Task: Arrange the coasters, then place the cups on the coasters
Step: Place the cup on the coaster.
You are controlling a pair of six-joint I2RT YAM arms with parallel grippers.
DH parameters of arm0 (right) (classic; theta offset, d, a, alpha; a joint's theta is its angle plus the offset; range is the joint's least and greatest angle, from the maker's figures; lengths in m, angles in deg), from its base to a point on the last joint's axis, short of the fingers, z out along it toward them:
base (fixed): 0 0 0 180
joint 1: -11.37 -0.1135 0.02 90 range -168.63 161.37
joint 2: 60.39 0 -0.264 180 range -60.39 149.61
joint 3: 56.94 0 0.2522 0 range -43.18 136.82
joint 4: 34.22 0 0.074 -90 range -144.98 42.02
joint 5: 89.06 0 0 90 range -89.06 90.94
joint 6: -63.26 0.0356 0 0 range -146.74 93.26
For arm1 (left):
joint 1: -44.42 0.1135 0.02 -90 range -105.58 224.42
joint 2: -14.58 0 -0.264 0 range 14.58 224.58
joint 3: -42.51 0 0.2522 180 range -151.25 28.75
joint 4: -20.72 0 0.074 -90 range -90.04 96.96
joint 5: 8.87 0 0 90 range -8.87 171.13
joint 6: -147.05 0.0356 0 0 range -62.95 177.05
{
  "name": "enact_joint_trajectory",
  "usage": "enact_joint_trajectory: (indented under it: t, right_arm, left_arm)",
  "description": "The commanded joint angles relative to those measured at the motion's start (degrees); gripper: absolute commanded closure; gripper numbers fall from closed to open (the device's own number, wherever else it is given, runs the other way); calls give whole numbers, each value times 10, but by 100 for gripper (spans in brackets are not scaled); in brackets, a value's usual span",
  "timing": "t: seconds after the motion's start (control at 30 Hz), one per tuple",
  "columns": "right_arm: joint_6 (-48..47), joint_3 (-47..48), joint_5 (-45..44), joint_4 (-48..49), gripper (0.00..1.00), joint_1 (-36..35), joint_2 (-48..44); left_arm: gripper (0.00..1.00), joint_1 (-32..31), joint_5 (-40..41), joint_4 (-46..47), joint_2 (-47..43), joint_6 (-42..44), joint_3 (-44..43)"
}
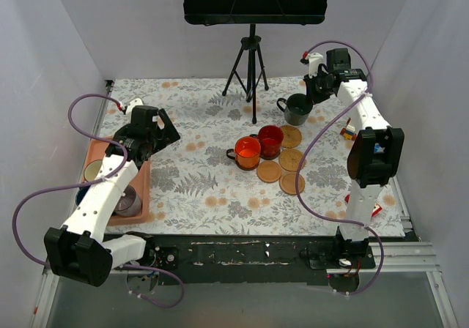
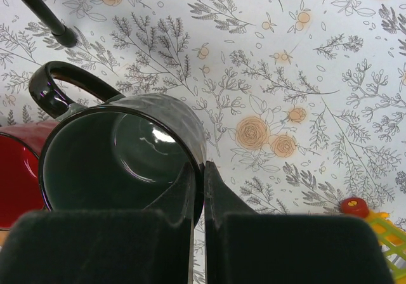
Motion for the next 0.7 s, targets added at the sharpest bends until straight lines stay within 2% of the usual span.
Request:
enact_joint_trajectory:
  t: [0.0,0.13,0.67]
  right_arm:
    - [1,13,25,58,99,-4,-2]
    - [-6,14,3,60,99,-14,7]
    - [-31,-81,-25,83,99,-47,-18]
  left_arm:
    - [2,1,-9,7,-22,2,11]
    - [2,2,-22,9,-24,2,20]
    - [2,1,-32,16,-46,18,38]
